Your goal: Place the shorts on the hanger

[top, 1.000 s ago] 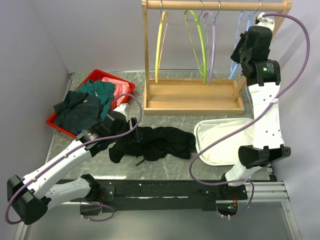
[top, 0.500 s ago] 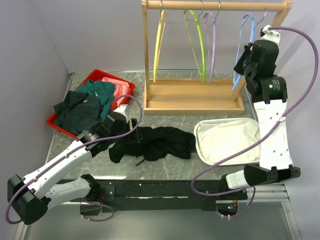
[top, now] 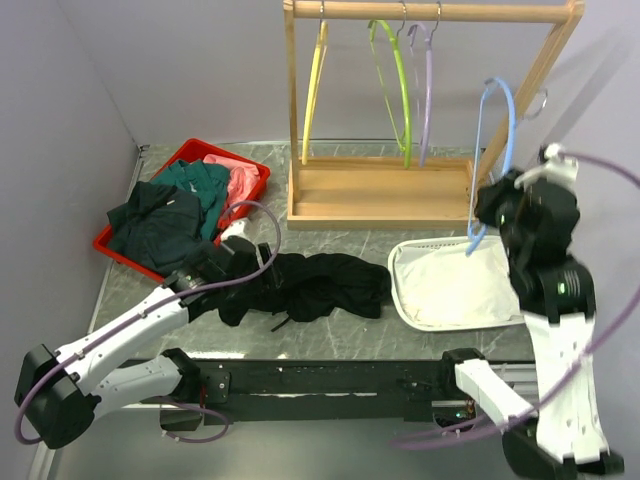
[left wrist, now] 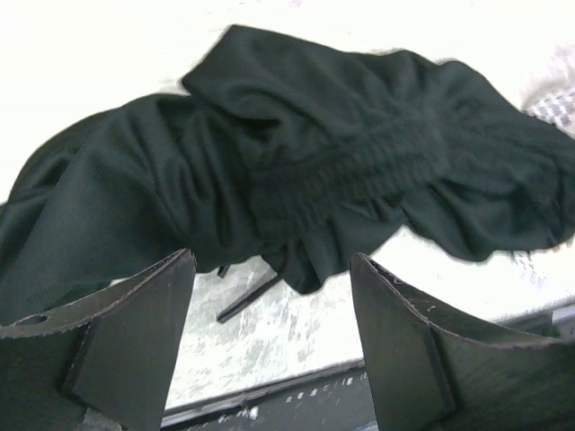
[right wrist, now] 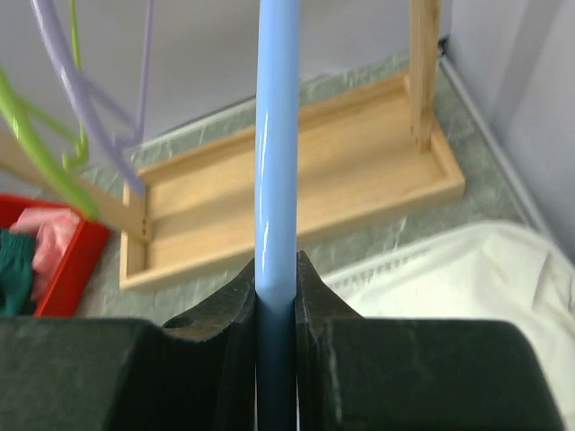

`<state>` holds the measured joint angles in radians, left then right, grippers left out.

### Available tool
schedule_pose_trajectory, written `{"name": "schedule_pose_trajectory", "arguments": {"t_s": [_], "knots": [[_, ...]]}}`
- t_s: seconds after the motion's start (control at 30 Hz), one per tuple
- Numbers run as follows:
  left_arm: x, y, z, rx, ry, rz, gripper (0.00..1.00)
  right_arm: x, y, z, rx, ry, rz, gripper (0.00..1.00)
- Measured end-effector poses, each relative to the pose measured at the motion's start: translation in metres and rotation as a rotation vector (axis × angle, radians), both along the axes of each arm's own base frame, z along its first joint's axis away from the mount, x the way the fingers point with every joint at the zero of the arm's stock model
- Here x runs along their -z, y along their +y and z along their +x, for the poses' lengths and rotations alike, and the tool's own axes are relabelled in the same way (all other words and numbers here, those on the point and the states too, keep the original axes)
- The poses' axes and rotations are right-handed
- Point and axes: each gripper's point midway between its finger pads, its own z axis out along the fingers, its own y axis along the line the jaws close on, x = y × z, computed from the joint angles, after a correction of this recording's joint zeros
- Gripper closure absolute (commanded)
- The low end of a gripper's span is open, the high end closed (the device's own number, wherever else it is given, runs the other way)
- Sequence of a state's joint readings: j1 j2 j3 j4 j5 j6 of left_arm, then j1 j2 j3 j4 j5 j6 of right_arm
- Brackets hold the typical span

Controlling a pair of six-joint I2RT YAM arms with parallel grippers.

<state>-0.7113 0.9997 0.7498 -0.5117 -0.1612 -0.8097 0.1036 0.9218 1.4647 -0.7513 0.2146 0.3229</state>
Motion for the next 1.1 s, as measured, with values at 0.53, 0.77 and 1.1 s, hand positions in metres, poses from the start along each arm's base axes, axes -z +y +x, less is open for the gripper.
{"name": "schedule_pose_trajectory", "arguments": {"t_s": [0.53, 0.77, 1.1], "knots": [[0.059, -0.025, -0.022, -0.081, 0.035, 0.041, 0.43, 0.110, 0.075, -0.070, -0.325, 0.201, 0.129, 1.00], [0.058, -0.024, -0.004, -0.134, -0.013, 0.111, 0.54, 0.135, 0.112, -0.089, -0.450, 0.300, 0.132, 1.00], [0.042, -0.021, 0.014, -0.195, -0.082, 0.145, 0.64, 0.134, 0.129, -0.105, -0.532, 0.310, 0.163, 1.00]]}}
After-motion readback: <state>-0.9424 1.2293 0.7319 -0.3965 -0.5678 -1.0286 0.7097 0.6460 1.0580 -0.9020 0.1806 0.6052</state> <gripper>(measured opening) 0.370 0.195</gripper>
